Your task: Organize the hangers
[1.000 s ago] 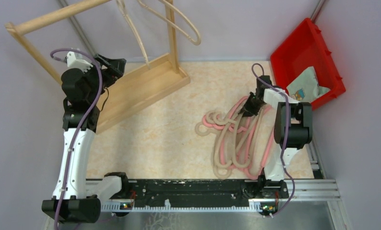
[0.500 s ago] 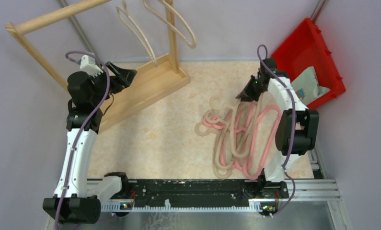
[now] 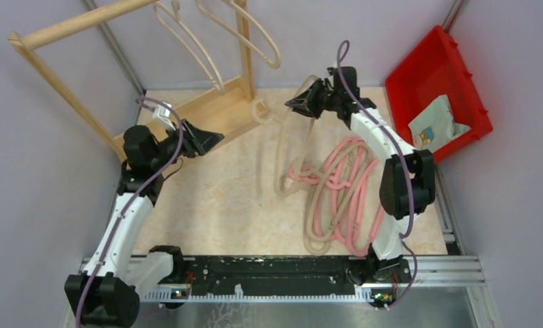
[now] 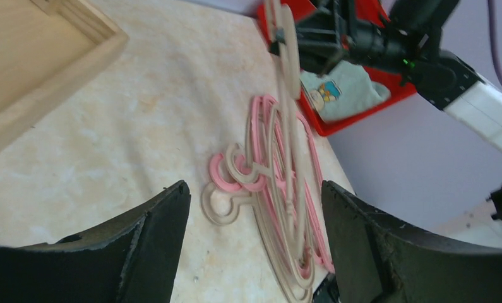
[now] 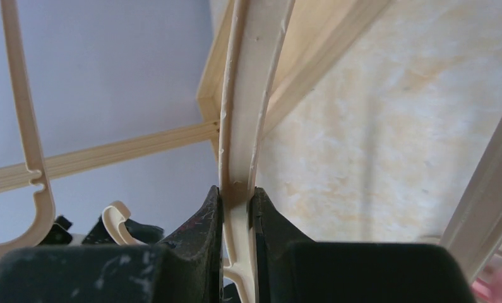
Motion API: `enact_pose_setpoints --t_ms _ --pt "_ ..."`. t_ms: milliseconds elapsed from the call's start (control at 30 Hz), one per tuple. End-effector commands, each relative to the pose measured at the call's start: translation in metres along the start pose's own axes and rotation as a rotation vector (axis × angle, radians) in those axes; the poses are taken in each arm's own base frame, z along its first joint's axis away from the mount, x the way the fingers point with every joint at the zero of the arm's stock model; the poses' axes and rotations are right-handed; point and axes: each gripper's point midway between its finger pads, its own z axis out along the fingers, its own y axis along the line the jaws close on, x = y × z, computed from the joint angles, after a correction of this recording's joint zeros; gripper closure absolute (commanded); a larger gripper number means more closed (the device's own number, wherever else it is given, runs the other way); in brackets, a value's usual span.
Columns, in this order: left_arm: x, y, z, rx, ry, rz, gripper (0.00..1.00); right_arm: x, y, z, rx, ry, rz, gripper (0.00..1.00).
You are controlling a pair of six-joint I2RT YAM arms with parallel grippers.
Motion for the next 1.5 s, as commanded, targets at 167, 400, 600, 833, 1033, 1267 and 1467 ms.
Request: enact_pose_setpoints --t_ms 167,400,600,833,1033,1267,1467 --pt "0.048 -0.046 0.025 0.203 -0.014 0.046 0.18 0.006 0.109 0.037 -0.347 -0.068 0.058 1.0" --pt "0.069 -0.03 0.045 0.147 0.038 0.076 0.17 0.011 0.142 0.05 -0.428 -0.043 0.104 1.0" --pt "0.085 -0.008 0.047 0.079 0.067 0.076 0.16 0.024 0.15 0.05 -0.463 0.014 0.14 1.0" --pt "0.098 0.003 0.054 0.055 0.122 0.061 0.98 0.043 0.144 0.051 -0.478 0.119 0.209 1.0" --pt "0.105 0.031 0.042 -0.128 0.203 0.104 1.0 0.054 0.095 0.051 -0.318 0.131 0.235 0.54" --pt "0.132 0.079 0.0 -0.427 0.314 0.074 1.0 0.027 0.004 0.018 -0.105 0.034 0.282 0.22" --pt "0.105 0.114 -0.049 -0.799 0.224 0.065 1.0 -0.012 -0.038 -0.022 0.029 -0.072 0.207 0.22"
